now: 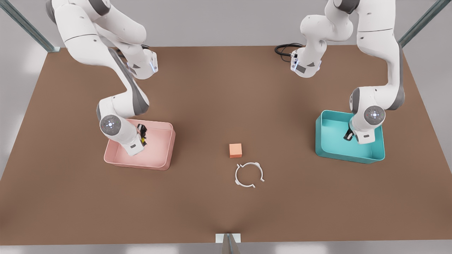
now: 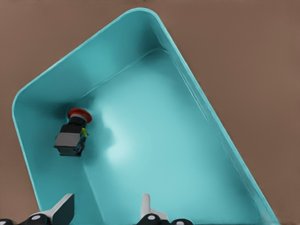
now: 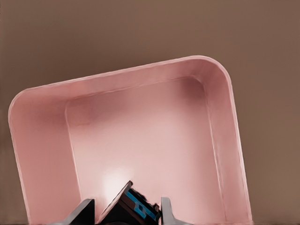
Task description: Place the red button in the blue storage box with the left arm, and place the yellow button in the pink storage box with the right arm
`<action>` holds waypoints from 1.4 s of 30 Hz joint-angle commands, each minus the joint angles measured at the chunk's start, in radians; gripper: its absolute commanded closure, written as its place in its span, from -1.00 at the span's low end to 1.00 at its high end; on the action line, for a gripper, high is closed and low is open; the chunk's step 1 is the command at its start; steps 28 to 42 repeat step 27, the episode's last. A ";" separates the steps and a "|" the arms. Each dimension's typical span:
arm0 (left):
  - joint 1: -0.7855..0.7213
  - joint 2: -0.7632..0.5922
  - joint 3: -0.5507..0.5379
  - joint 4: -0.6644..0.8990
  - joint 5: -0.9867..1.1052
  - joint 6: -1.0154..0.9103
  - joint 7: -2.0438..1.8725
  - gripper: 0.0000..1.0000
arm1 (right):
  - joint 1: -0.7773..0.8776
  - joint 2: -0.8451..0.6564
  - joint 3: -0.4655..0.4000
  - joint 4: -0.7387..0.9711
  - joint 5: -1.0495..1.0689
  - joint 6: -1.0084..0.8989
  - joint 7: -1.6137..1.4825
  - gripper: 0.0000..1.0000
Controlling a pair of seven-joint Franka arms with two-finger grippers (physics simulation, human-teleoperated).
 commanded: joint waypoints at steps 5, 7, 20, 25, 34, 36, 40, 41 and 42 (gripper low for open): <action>-0.006 -0.139 -0.017 0.481 -0.295 -0.612 1.027 -1.00 | -0.105 0.088 0.019 -0.092 -0.005 0.242 0.221 0.05; -0.003 -0.135 -0.072 0.650 -0.295 -0.717 1.197 -1.00 | -0.105 0.094 -0.008 -0.086 -0.008 0.245 0.221 -0.02; 0.146 0.000 -0.292 0.854 -0.269 -0.785 1.203 -1.00 | -0.091 0.004 0.065 0.413 -0.059 -0.237 0.417 -1.00; 0.115 0.000 -0.292 0.863 -0.266 -0.785 1.188 -1.00 | 0.409 -0.234 -0.589 0.512 0.173 -0.465 0.939 -1.00; 0.114 0.000 -0.292 0.866 -0.268 -0.790 1.188 -1.00 | 0.427 -0.196 -0.609 0.578 0.196 -0.395 0.948 -1.00; 0.114 0.000 -0.292 0.866 -0.268 -0.790 1.188 -1.00 | 0.427 -0.196 -0.609 0.578 0.196 -0.395 0.948 -1.00; 0.114 0.000 -0.292 0.866 -0.268 -0.790 1.188 -1.00 | 0.427 -0.196 -0.609 0.578 0.196 -0.395 0.948 -1.00; 0.114 0.000 -0.292 0.866 -0.268 -0.790 1.188 -1.00 | 0.427 -0.196 -0.609 0.578 0.196 -0.395 0.948 -1.00; 0.114 0.000 -0.292 0.866 -0.268 -0.790 1.188 -1.00 | 0.427 -0.196 -0.609 0.578 0.196 -0.395 0.948 -1.00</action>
